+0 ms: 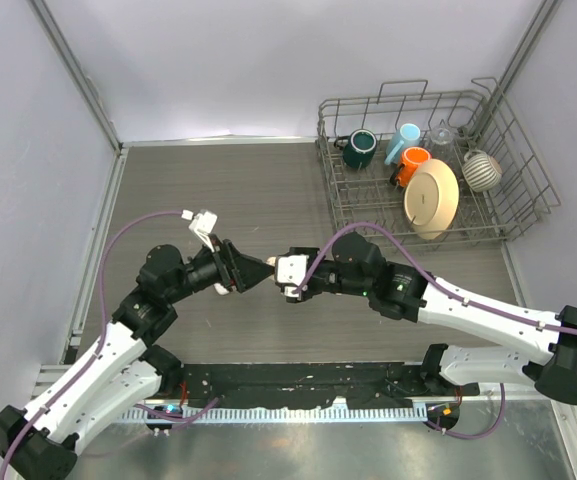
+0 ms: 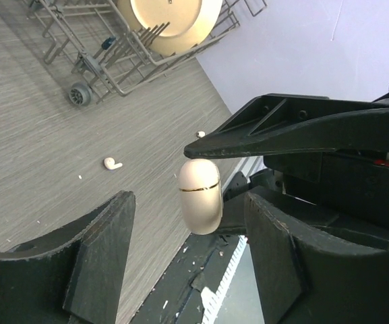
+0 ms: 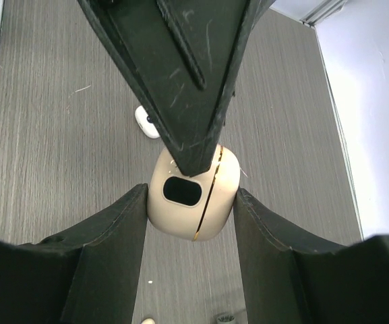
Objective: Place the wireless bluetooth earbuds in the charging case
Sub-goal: Pick up the charging case at the center of the board.
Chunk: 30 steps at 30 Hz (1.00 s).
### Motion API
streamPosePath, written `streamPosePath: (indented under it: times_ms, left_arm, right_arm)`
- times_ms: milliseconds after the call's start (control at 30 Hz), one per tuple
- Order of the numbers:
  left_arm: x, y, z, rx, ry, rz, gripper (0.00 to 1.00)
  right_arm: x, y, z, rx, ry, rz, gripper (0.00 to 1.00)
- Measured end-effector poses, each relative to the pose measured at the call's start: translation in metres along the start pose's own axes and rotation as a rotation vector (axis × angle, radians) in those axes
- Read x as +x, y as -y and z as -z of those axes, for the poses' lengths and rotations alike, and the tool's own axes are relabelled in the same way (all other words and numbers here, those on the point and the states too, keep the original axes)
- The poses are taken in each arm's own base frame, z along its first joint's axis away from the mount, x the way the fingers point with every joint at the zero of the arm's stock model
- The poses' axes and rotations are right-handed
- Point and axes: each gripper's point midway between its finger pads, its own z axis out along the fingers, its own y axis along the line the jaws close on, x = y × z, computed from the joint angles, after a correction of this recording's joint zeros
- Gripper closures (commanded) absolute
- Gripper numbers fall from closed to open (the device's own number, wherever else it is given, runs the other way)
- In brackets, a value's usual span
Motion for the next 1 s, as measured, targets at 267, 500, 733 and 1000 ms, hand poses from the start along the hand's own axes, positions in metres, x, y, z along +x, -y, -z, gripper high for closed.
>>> streamPosePath:
  times_ms: [267,500,733,1000]
  left_arm:
    - [0.012,0.000,-0.011,0.023,-0.045,0.005,0.51]
    - [0.016,0.005,-0.017,0.050,-0.066,0.024,1.00]
    - [0.011,0.006,-0.015,0.054,-0.033,-0.006,1.00]
    - [-0.024,0.006,0.022,0.003,0.214,-0.257,1.00]
  right_arm:
    - [-0.002,-0.002,0.000,-0.004,0.005,0.002,0.99]
    - [0.002,0.000,0.000,0.010,-0.012,0.018,0.92]
    - [0.003,0.006,0.000,0.062,-0.018,-0.038,0.25]
    - [-0.012,0.046,0.020,0.348,0.004,-0.494,0.17]
